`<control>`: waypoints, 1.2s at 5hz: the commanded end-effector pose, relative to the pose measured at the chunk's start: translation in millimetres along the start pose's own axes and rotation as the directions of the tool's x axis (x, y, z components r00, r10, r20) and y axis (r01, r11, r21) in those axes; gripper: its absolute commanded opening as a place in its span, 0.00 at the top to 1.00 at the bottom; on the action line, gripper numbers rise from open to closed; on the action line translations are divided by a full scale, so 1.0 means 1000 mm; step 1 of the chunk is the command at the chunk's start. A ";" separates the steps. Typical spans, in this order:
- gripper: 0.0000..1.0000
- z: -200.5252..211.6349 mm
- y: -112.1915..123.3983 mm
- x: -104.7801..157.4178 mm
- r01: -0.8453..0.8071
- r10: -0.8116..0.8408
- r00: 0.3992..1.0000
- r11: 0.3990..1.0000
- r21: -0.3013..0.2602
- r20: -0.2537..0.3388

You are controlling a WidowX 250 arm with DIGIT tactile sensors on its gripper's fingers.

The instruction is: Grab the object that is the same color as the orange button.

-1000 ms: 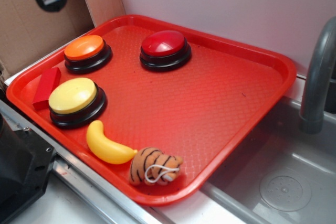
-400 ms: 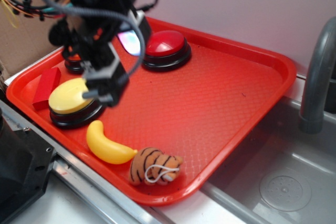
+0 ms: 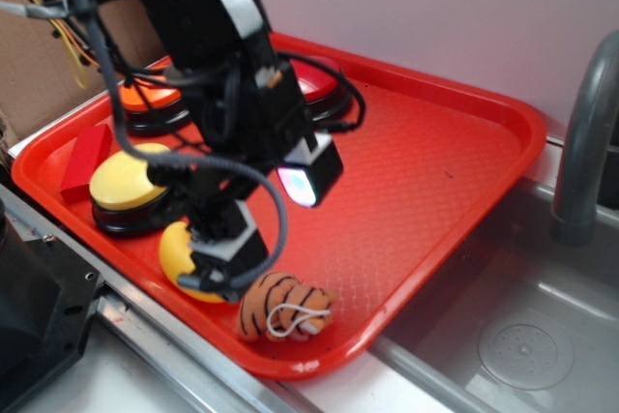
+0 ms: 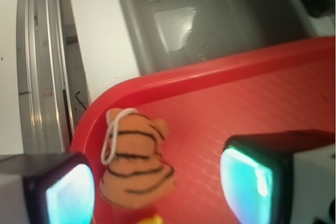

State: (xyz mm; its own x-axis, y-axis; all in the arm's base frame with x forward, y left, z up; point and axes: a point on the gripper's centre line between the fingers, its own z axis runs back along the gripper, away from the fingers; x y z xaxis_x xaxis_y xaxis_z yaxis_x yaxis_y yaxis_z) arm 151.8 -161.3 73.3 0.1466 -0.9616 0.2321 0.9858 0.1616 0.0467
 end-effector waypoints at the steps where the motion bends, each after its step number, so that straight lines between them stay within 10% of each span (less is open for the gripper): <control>1: 0.00 -0.025 -0.013 0.003 0.075 -0.075 0.997 0.997 -0.016 -0.023; 6: 0.00 -0.039 0.022 -0.024 -0.083 0.085 0.993 0.996 0.024 -0.085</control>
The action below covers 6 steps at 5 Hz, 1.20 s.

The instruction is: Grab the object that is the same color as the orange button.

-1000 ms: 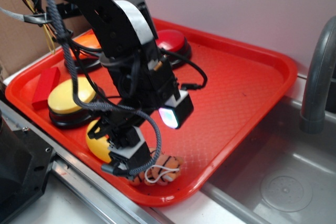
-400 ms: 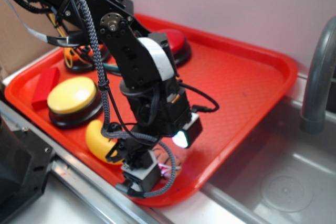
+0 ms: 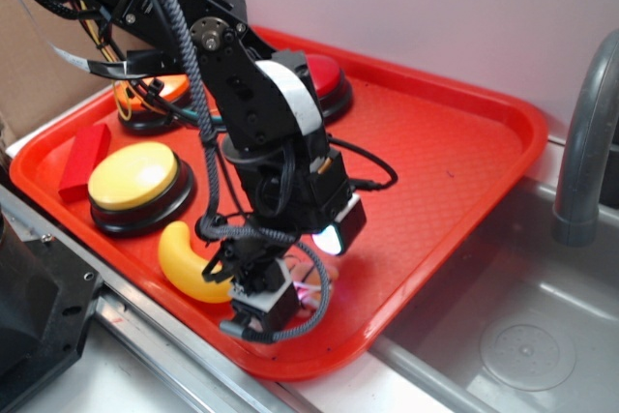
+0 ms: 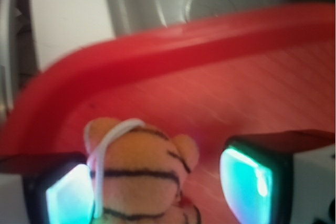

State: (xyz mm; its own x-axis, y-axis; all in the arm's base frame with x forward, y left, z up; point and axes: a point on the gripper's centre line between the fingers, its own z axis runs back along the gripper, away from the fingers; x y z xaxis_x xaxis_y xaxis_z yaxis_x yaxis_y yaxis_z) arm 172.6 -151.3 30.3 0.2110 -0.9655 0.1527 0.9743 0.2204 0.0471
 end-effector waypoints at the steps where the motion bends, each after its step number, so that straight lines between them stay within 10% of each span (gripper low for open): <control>1: 1.00 -0.004 0.000 -0.008 -0.034 0.035 0.999 0.999 0.021 -0.032; 4: 1.00 0.054 0.018 -0.009 -0.377 0.399 0.901 0.914 0.150 -0.172; 6: 1.00 0.127 0.038 -0.061 -0.775 0.791 0.600 0.612 0.158 -0.121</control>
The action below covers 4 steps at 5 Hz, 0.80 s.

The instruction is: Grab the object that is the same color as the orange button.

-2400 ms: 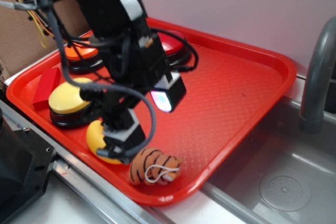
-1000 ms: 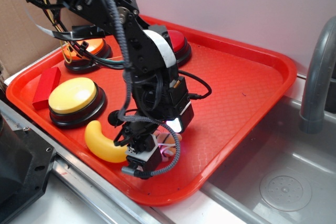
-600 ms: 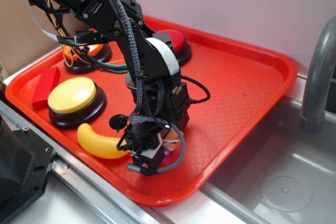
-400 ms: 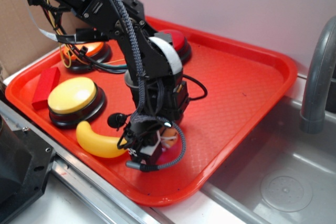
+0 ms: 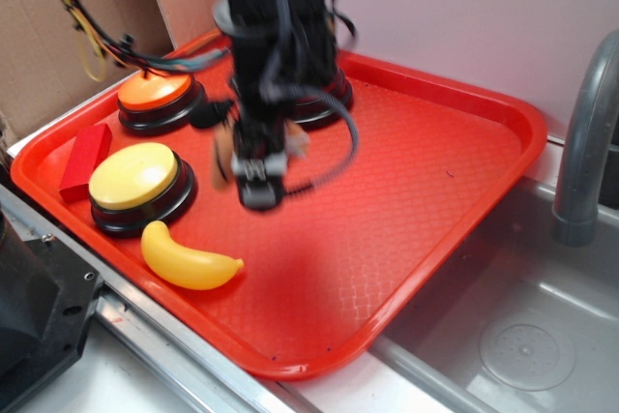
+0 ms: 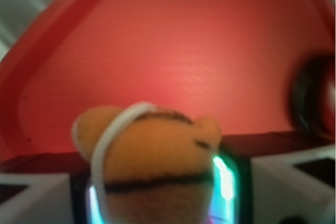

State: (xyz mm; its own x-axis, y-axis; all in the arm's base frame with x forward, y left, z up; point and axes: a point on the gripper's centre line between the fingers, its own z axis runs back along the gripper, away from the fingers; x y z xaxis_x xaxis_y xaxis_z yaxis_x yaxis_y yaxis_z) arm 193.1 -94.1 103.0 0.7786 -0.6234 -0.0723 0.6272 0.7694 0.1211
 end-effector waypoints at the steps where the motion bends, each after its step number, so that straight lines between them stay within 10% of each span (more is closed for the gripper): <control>1: 1.00 0.059 0.046 -0.050 -0.474 0.481 0.875 0.875 -0.101 0.059; 4: 1.00 0.075 0.075 -0.083 -0.655 0.667 0.742 0.742 -0.143 0.061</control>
